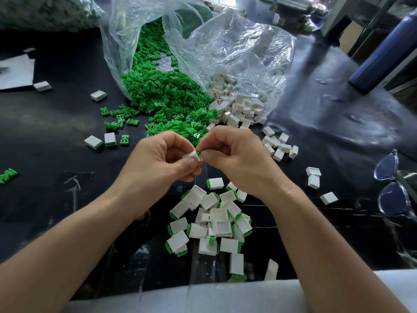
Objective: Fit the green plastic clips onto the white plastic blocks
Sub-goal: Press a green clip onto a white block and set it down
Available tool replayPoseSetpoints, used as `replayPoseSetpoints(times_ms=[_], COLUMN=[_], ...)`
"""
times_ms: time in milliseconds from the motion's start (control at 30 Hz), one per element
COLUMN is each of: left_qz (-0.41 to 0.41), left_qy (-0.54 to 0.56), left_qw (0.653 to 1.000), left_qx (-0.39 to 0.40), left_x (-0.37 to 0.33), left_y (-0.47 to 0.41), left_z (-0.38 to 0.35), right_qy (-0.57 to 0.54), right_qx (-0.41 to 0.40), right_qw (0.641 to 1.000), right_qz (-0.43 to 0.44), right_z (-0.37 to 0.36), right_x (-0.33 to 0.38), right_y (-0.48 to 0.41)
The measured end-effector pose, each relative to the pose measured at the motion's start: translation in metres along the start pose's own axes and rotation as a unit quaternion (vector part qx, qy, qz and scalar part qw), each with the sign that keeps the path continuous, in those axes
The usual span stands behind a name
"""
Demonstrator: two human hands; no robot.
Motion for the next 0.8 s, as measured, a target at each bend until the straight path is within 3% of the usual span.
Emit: replayPoseSetpoints(times_ms=[200,533,800], left_qz=[0.012,0.064,0.043], left_qy=[0.03,0.049,-0.013], left_qw=[0.999,0.997,0.999], left_qx=[0.01,-0.001,0.024], left_x=[-0.0059,-0.0052,-0.0057], left_y=[0.0011,0.0006,0.0015], left_z=[0.0,0.0022,0.0074], right_qy=[-0.009,0.069,0.135], right_qx=[-0.005,0.014,0.036], right_qw=[1.0,0.997,0.99], right_qz=[-0.009,-0.016,0.015], right_z=[0.0046,0.0011,-0.0017], right_x=[0.0014,0.0026,0.0032], right_y=[0.001,0.0026,0.0032])
Point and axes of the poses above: each hand's wrist, its own y-axis away from the middle knuckle, its own z-axis out of the back of the hand, x = y × z, the point moved 2 cm from there along -y, towards the middle knuckle, and after that the axes turned 4 degrees about -y, right-handed, at the moved point
